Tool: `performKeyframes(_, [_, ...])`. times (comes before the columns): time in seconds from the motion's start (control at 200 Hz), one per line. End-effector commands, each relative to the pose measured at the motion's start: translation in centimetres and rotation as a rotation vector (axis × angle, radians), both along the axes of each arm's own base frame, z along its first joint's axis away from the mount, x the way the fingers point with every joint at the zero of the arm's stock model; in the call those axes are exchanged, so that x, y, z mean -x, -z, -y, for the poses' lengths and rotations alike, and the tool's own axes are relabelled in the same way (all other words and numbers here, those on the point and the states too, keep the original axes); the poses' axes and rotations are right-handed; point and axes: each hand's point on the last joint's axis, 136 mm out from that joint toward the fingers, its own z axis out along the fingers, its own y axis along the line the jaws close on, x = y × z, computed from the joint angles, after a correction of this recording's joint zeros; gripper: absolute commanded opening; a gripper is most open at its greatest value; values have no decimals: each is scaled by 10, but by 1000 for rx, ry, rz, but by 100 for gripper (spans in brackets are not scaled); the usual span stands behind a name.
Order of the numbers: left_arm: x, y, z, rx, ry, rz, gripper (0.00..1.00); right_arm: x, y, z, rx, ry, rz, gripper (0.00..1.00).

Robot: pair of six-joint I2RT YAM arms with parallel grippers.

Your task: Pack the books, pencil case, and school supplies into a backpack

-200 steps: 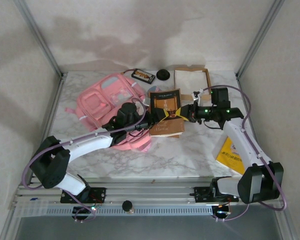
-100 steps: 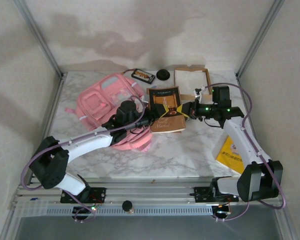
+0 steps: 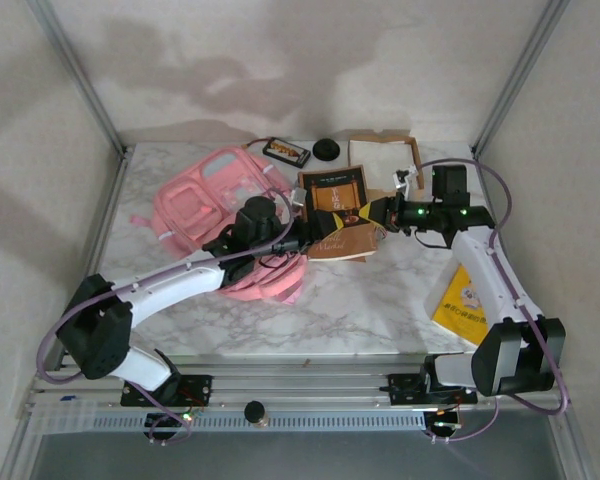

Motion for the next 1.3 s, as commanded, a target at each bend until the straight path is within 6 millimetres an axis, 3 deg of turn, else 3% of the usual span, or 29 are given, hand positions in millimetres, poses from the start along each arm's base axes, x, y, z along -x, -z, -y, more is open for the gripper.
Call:
performKeyframes(0.0, [16, -28, 4, 65, 80, 73, 65, 2, -9, 1, 25, -44, 41, 0])
performKeyframes(0.075, [17, -24, 2, 60, 77, 71, 47, -8, -9, 13, 81, 8, 46, 0])
performKeyframes(0.165, [17, -22, 0, 59, 69, 68, 31, -11, -21, 8, 32, -6, 62, 0])
performKeyframes(0.29, [16, -27, 3, 83, 75, 68, 9, -14, -21, 8, 34, -5, 60, 0])
performKeyframes(0.345, [15, -31, 3, 95, 72, 73, 5, -13, -22, 7, 27, -10, 59, 0])
performKeyframes(0.396, [13, -33, 3, 98, 61, 80, 0, -11, -26, 7, 23, -10, 70, 9])
performKeyframes(0.451, [9, -37, 2, 107, 41, 87, 0, -11, -30, 9, 25, 0, 87, 18])
performKeyframes(0.511, [4, -43, 1, 133, 15, 92, 0, -12, -30, 14, 28, 26, 85, 40])
performKeyframes(0.596, [-3, -60, 0, 208, -25, 108, 0, -13, -27, 29, 7, 91, 53, 63])
performKeyframes(0.686, [-11, -82, -2, 282, -64, 144, 0, -7, -25, 40, -47, 158, 3, 78])
performKeyframes(0.751, [-17, -92, -3, 333, -94, 148, 0, 3, -26, 35, -133, 158, -25, 88])
performKeyframes(0.826, [-21, -100, -1, 391, -99, 143, 0, 16, -43, 27, -269, 149, -15, 98])
performKeyframes(0.991, [-25, -99, 6, 442, -111, 117, 0, 34, -69, 8, -401, 119, 21, 99])
performKeyframes(1.137, [-20, -101, 14, 450, -96, 121, 0, 27, -63, 2, -429, 149, -21, 99])
performKeyframes(1.292, [-20, -104, 8, 464, -121, 119, 0, 18, -57, -3, -454, 185, -66, 99])
